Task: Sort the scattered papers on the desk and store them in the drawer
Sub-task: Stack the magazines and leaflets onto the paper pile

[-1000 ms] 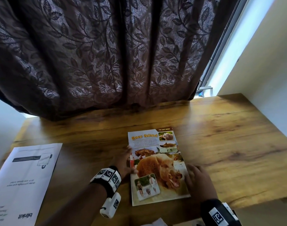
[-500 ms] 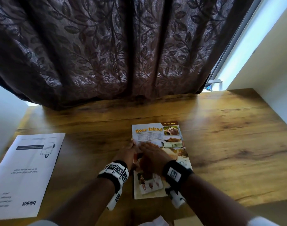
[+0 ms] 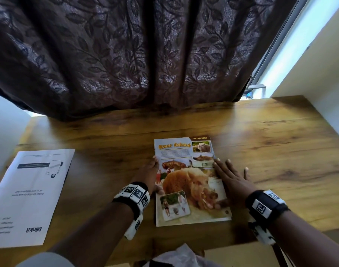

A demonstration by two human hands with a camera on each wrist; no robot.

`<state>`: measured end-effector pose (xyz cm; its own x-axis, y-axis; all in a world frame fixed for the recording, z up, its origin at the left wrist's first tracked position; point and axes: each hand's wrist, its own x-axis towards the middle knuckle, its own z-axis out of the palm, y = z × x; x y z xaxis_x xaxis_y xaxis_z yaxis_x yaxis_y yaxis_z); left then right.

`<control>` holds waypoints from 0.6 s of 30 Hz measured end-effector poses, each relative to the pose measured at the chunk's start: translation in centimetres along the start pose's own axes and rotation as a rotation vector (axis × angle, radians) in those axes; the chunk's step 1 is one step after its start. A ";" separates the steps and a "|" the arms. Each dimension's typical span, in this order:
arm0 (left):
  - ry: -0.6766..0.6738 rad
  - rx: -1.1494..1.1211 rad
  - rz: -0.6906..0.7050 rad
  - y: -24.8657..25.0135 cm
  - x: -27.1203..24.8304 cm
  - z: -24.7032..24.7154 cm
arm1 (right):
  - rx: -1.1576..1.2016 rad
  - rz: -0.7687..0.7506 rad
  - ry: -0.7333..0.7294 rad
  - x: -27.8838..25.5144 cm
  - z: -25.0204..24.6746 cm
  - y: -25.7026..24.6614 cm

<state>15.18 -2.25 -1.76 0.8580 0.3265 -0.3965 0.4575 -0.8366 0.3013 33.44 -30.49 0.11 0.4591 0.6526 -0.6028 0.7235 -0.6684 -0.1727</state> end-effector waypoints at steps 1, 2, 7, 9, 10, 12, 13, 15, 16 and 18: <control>-0.013 -0.007 -0.003 0.0 -0.1 -0.1 | 0.005 0.002 0.009 0.0 0.1 0.0; -0.013 -0.022 -0.003 0.0 0.0 0.0 | 0.011 0.004 0.014 0.0 0.2 0.0; -0.003 -0.166 0.000 -0.4 -0.8 -0.1 | 0.015 0.001 0.013 -0.2 -0.1 -0.2; -0.012 -0.338 -0.013 -1.4 -1.8 -0.4 | -0.007 0.007 0.040 -0.5 -0.4 -0.7; 0.009 -0.426 -0.040 -2.1 -2.4 -0.5 | -0.020 0.010 0.068 -0.6 -0.5 -1.2; 0.096 -0.559 -0.115 -3.9 -4.1 -1.3 | -0.031 -0.017 0.153 -0.7 -1.1 -2.8; 0.150 -0.597 -0.162 -5.1 -5.3 -2.0 | -0.035 -0.053 0.184 -0.4 -1.3 -4.4; 0.212 -0.632 -0.253 -7.8 -7.4 -3.4 | -0.023 -0.140 0.213 0.5 -1.7 -8.1; 0.243 -0.609 -0.285 -9.4 -8.5 -4.1 | -0.026 -0.195 0.228 1.1 -1.8 -10.2; 0.351 -0.551 -0.374 -13.1 -11.2 -5.2 | -0.092 -0.351 0.236 2.6 -2.0 -15.2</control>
<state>0.76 7.37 3.28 0.6044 0.7436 -0.2860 0.7043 -0.3310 0.6280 24.69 -17.92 2.71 0.2747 0.9054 -0.3238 0.8947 -0.3640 -0.2589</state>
